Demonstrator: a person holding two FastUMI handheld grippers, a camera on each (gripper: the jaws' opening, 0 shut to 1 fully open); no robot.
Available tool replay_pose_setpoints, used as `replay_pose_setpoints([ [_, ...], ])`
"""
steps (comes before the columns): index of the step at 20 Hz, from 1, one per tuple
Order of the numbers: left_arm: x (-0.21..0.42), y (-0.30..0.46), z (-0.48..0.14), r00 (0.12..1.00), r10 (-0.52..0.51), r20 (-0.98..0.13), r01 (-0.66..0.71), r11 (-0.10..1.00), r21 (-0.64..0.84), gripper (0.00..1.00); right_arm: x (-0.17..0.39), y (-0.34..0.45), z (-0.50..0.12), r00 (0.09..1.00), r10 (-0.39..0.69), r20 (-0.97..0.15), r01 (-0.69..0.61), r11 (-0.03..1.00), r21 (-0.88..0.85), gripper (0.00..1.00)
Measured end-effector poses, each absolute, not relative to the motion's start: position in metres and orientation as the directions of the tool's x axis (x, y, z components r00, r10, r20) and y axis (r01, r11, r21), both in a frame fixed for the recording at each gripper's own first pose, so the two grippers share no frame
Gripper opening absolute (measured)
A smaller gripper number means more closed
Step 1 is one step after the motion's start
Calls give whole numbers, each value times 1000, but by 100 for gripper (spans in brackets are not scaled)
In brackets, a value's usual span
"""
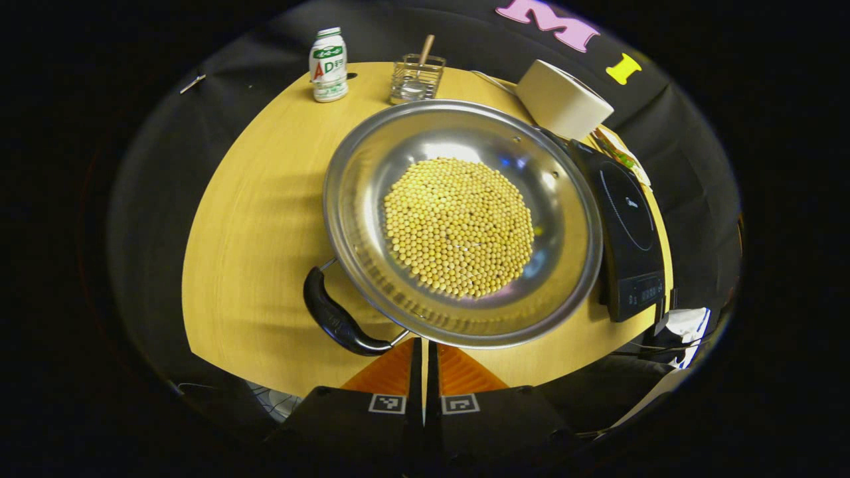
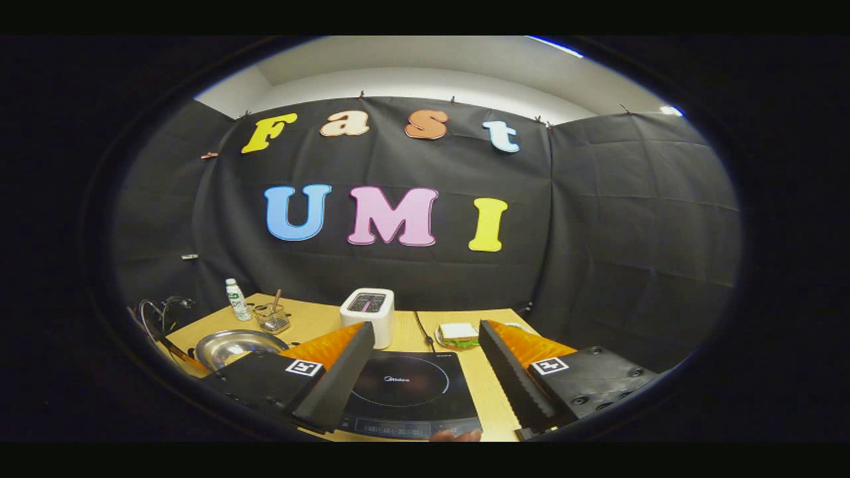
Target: First push the handle of the pot to place it horizontally, then grasp the pot with both hands and set it on the induction cooktop.
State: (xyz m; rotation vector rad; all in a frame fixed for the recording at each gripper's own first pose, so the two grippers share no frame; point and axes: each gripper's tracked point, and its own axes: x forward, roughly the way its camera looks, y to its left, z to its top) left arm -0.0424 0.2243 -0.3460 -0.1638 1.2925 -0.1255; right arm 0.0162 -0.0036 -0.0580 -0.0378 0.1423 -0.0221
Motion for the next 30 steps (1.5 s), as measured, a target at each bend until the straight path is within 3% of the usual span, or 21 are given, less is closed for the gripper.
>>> replay_pose_setpoints([
  [10,-5,296,-359,302,-27,-953,-149,986,-76,5,32,0,-67,985,-34,-167,24,998,-60,99],
  [19,47,340,-347,393,156,-906,-43,988,152,5,38,5,-75,982,-39,-187,23,996,-86,98],
  [24,59,344,-338,434,170,-885,4,982,190,5,37,7,-80,979,-36,-203,15,995,-101,98],
  [30,41,336,-341,472,146,-870,-84,989,120,5,45,14,-88,975,-23,-223,2,995,-98,98],
])
